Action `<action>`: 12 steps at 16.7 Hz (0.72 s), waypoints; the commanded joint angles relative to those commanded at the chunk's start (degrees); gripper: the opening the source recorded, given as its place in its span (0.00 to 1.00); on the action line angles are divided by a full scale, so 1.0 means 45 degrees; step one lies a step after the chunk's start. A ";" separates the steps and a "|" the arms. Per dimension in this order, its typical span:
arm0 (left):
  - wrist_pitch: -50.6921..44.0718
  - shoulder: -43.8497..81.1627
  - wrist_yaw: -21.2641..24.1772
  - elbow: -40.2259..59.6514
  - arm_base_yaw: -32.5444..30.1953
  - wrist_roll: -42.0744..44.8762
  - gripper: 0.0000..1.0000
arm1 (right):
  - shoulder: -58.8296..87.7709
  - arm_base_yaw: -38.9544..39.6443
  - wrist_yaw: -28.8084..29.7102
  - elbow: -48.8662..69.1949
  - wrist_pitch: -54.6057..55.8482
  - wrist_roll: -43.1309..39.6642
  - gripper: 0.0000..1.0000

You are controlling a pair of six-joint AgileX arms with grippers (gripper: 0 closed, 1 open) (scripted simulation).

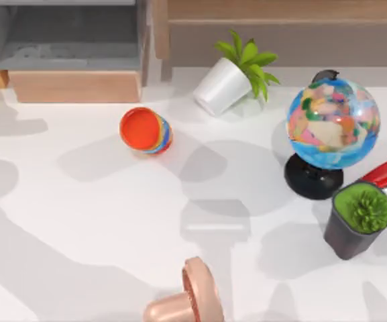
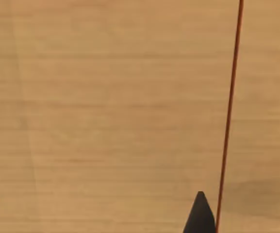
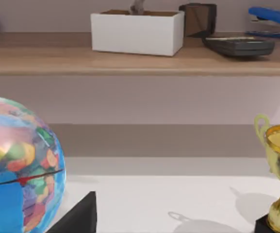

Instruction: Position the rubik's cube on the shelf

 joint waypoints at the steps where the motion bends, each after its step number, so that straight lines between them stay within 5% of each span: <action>1: 0.0000 0.0000 0.0000 0.0000 0.0000 0.0000 0.10 | 0.0000 0.0000 0.0000 0.0000 0.0000 0.0000 1.00; 3: 0.0000 0.0000 0.0000 0.0000 0.0000 0.0000 0.00 | 0.0000 0.0000 0.0000 0.0000 0.0000 0.0000 1.00; 12: -0.0086 0.0083 0.0013 -0.0057 0.0061 -0.0065 0.00 | 0.0000 0.0000 0.0000 0.0000 0.0000 0.0000 1.00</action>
